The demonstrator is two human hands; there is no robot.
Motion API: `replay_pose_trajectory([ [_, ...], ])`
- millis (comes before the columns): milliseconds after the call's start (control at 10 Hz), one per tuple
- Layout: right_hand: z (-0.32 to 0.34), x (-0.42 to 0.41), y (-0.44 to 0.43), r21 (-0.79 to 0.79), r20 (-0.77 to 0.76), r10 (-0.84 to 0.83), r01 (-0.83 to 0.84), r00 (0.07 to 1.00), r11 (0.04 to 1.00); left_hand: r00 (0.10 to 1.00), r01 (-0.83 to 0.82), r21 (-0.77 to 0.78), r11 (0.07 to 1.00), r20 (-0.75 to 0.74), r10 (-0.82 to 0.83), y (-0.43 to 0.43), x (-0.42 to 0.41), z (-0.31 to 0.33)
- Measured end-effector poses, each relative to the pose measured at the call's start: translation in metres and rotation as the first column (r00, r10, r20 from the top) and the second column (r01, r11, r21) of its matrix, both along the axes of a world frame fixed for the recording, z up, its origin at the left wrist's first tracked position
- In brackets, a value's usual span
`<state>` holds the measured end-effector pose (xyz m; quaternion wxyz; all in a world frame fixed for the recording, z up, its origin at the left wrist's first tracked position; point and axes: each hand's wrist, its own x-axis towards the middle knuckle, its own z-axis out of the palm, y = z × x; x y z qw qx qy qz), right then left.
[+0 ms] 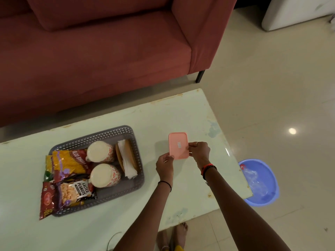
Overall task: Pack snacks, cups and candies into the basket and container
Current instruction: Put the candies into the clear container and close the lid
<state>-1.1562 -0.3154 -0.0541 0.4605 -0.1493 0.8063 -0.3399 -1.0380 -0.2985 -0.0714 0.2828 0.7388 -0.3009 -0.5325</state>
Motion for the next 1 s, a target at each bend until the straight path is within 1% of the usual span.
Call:
replay_pose_trajectory([
  [100, -0.001, 0.026, -0.014, -0.011, -0.032, 0.092, -0.093, 0.995, 0.996, 0.986, -0.159, 0.047, 0.986, -0.049, 0.161, 0.004, 0.012, -0.008],
  [200, -0.003, 0.040, -0.021, -0.017, -0.045, 0.151, -0.152, 0.988, 0.988, 0.953, -0.272, 0.122, 0.955, -0.101, 0.285, 0.005, 0.017, -0.012],
  [300, -0.007, 0.060, -0.027, -0.014, -0.071, 0.211, -0.213, 0.975, 0.977, 0.899, -0.371, 0.245, 0.896, -0.148, 0.412, 0.008, 0.026, -0.022],
  [500, -0.014, 0.081, -0.031, 0.003, -0.055, 0.261, -0.262, 0.964, 0.965, 0.806, -0.458, 0.314, 0.831, -0.248, 0.538, 0.004, 0.040, -0.029],
  [600, -0.015, 0.085, -0.034, 0.004, -0.045, 0.253, -0.253, 0.966, 0.967, 0.803, -0.452, 0.312, 0.836, -0.267, 0.534, 0.003, 0.043, -0.031],
  [800, -0.010, 0.088, -0.037, 0.039, -0.100, 0.315, -0.313, 0.944, 0.949, 0.828, -0.412, 0.298, 0.861, -0.272, 0.490, 0.003, 0.043, -0.025],
  [900, -0.003, 0.090, -0.035, 0.077, -0.123, 0.341, -0.333, 0.932, 0.940, 0.877, -0.322, 0.303, 0.897, -0.260, 0.403, 0.007, 0.041, -0.012],
  [1000, 0.004, 0.091, -0.029, 0.062, -0.154, 0.372, -0.366, 0.915, 0.928, 0.916, -0.262, 0.259, 0.930, -0.237, 0.324, 0.015, 0.038, 0.003],
])
